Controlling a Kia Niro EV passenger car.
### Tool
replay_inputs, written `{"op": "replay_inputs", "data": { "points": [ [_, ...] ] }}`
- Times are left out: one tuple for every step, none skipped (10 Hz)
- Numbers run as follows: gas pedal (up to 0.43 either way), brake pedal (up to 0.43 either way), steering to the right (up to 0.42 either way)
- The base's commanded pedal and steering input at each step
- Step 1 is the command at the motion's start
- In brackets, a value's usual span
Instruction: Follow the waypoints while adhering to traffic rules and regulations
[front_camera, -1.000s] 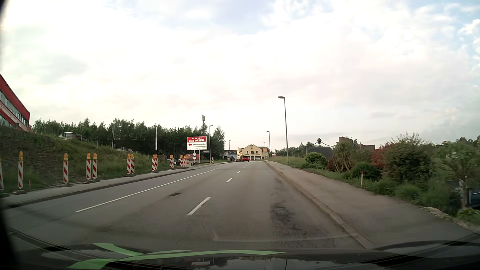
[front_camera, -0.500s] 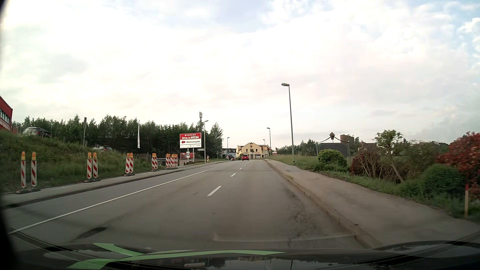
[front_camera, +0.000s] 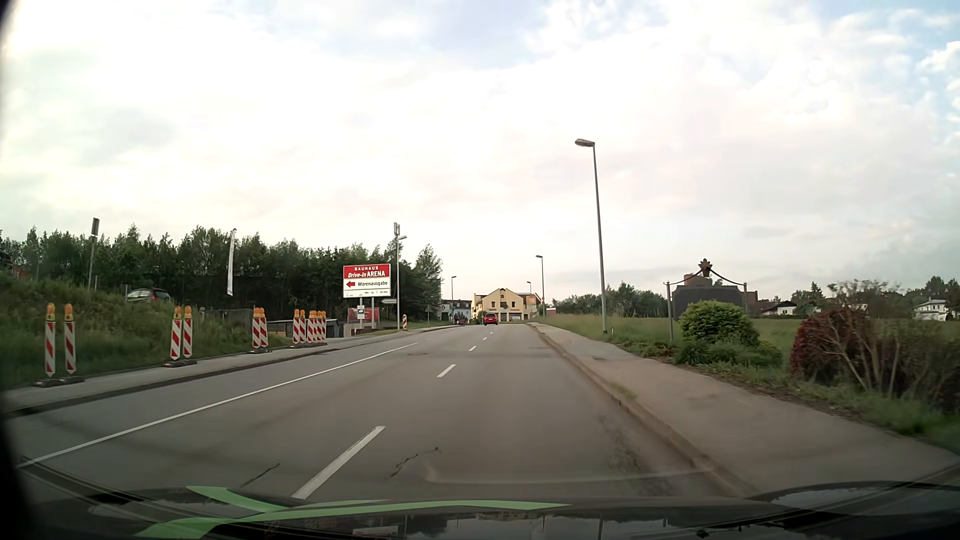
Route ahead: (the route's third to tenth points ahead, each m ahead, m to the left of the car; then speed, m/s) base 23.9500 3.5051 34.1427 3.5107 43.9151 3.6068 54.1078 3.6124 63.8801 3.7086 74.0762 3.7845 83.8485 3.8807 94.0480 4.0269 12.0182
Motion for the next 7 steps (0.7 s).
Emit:
{"op": "replay_inputs", "data": {
  "points": [
    [0.248,0.0,-0.003],
    [0.248,0.0,-0.003],
    [0.248,0.0,-0.003],
    [0.248,0.0,-0.004],
    [0.248,0.0,-0.004],
    [0.248,0.0,-0.003],
    [0.248,0.0,-0.003]
  ]
}}
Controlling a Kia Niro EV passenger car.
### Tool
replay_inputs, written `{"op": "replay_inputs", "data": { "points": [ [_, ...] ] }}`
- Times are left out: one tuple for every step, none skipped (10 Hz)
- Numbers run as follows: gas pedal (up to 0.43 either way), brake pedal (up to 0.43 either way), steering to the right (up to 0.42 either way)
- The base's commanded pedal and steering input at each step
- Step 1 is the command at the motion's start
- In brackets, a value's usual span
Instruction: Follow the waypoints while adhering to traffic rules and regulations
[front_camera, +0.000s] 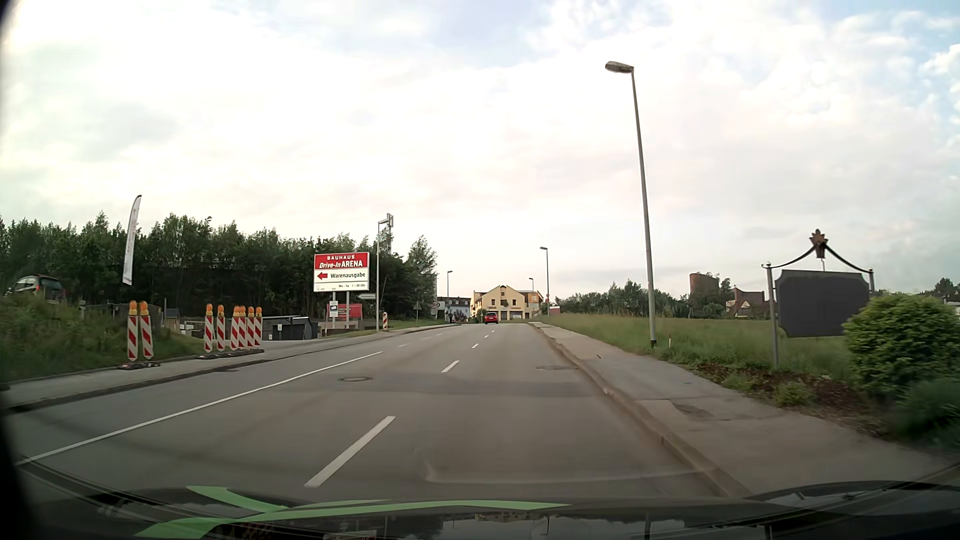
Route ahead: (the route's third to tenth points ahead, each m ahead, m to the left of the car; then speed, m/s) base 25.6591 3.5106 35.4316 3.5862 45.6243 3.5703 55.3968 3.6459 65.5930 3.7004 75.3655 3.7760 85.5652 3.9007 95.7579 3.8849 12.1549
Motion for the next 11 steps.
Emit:
{"op": "replay_inputs", "data": {
  "points": [
    [0.248,0.0,-0.004],
    [0.248,0.0,-0.003],
    [0.248,0.0,-0.003],
    [0.248,0.0,-0.003],
    [0.248,0.0,-0.003],
    [0.248,0.0,-0.003],
    [0.248,0.0,-0.003],
    [0.24,0.0,-0.003],
    [0.24,0.0,-0.003],
    [0.24,0.0,-0.003],
    [0.24,0.0,-0.002]
  ]
}}
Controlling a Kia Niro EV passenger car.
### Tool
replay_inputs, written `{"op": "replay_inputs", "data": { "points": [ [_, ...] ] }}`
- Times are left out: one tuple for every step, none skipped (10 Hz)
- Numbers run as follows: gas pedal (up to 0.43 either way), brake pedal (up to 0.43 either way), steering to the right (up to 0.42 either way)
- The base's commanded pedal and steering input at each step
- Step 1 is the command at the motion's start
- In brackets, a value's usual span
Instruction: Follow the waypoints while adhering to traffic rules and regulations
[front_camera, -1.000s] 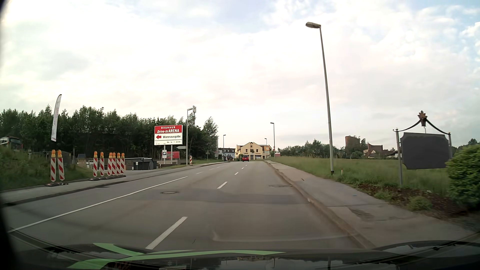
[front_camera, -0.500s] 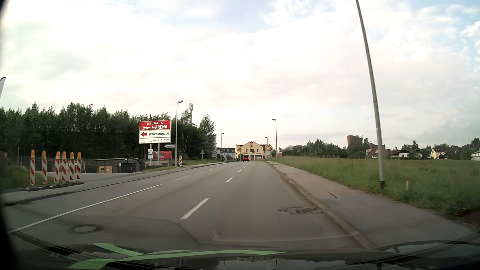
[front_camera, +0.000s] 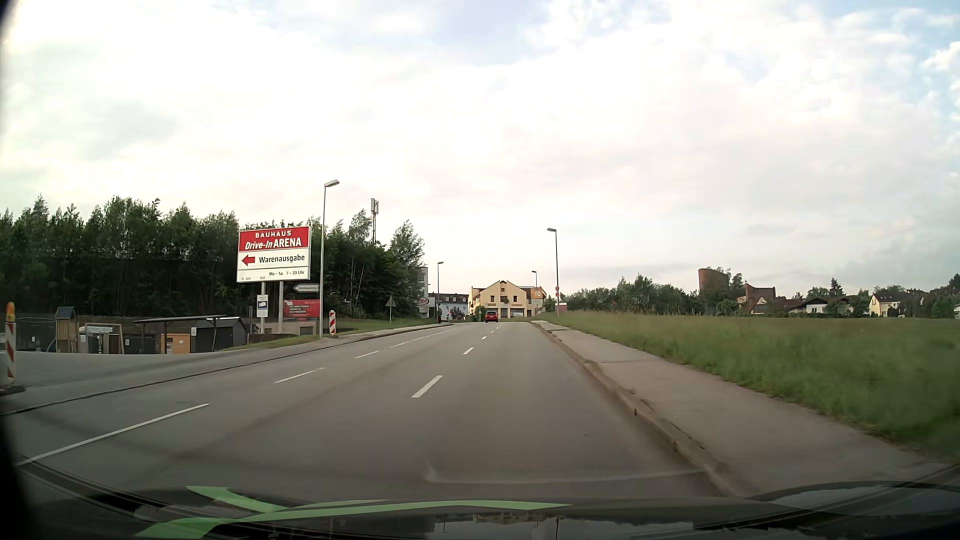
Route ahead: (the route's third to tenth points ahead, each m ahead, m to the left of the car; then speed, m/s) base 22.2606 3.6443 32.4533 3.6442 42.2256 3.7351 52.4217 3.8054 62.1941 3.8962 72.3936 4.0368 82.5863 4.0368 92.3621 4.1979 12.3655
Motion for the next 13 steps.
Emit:
{"op": "replay_inputs", "data": {
  "points": [
    [0.228,0.0,-0.002],
    [0.22,0.0,-0.002],
    [0.209,0.0,-0.002],
    [0.209,0.0,-0.002],
    [0.209,0.0,-0.002],
    [0.209,0.0,-0.002],
    [0.209,0.0,-0.002],
    [0.209,0.0,-0.002],
    [0.209,0.0,-0.002],
    [0.209,0.0,-0.003],
    [0.209,0.0,-0.004],
    [0.209,0.0,-0.005],
    [0.169,0.0,-0.005]
  ]
}}
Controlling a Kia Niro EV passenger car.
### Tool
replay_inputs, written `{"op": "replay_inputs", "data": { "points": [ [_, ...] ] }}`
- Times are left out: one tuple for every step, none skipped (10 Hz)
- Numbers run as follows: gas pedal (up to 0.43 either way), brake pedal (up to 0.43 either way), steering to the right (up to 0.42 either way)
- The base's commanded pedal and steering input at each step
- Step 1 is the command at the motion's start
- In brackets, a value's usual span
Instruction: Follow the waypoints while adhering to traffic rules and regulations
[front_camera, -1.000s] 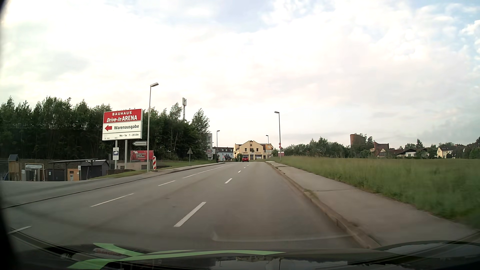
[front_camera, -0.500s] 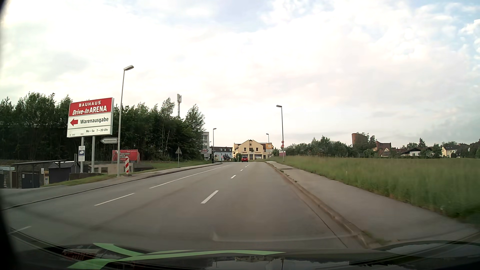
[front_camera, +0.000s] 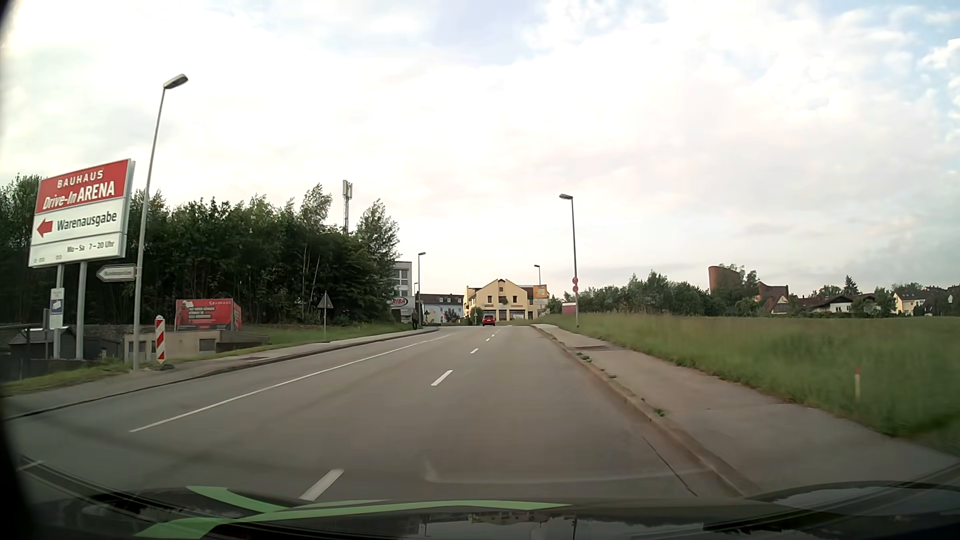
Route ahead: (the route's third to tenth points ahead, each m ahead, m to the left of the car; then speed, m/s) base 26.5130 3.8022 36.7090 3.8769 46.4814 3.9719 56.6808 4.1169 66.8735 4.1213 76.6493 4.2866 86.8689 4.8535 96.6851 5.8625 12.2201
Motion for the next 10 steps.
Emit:
{"op": "replay_inputs", "data": {
  "points": [
    [0.169,0.0,-0.005],
    [0.169,0.0,-0.005],
    [0.169,0.0,-0.005],
    [0.169,0.0,-0.005],
    [0.169,0.0,-0.005],
    [0.169,0.0,-0.005],
    [0.169,0.0,-0.005],
    [0.169,0.0,-0.005],
    [0.169,0.0,-0.005],
    [0.169,0.0,-0.003]
  ]
}}
